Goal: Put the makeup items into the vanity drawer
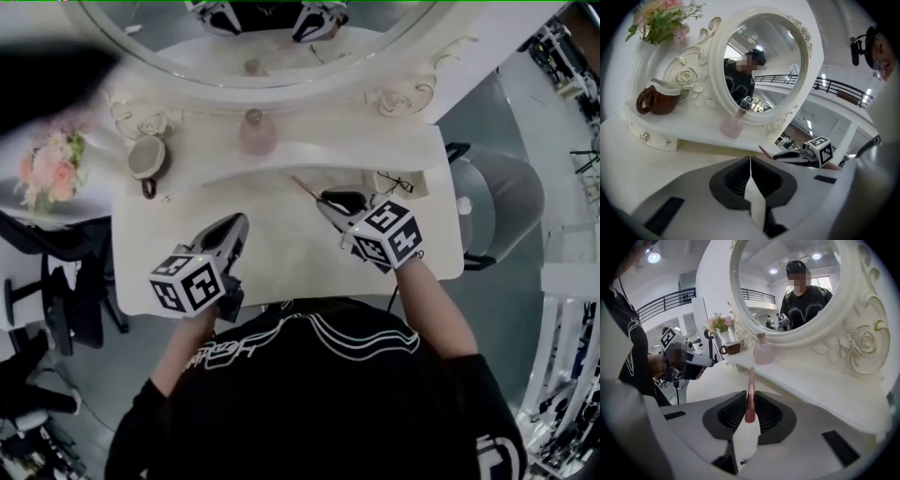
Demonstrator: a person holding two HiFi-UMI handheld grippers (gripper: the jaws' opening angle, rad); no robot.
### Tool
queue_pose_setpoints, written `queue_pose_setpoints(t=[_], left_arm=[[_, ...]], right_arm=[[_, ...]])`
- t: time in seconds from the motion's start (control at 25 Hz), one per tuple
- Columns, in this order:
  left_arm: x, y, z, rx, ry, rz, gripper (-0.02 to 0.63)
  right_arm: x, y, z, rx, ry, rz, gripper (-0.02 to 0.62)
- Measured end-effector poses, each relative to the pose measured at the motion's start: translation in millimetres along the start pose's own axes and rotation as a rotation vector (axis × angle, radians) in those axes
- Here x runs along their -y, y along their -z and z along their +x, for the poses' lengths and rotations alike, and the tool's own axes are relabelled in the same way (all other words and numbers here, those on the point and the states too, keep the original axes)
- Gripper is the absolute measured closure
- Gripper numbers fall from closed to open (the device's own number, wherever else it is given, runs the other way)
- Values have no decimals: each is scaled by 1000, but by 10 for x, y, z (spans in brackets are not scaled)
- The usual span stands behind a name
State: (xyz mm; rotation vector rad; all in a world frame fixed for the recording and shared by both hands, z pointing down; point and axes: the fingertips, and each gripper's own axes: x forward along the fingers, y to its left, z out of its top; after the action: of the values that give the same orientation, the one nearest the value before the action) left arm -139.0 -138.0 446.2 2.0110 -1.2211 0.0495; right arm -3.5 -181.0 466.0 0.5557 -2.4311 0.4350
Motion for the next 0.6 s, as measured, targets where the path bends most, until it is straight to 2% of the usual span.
queue_pose_setpoints(t=[0.4, 0.6], left_arm=[[377, 46, 448, -40, 61, 20, 578], [480, 86, 597, -58, 71, 22, 578]], right_arm=[[516, 302, -517, -26, 113, 8, 520], [715, 497, -733, -84, 120, -24, 520]])
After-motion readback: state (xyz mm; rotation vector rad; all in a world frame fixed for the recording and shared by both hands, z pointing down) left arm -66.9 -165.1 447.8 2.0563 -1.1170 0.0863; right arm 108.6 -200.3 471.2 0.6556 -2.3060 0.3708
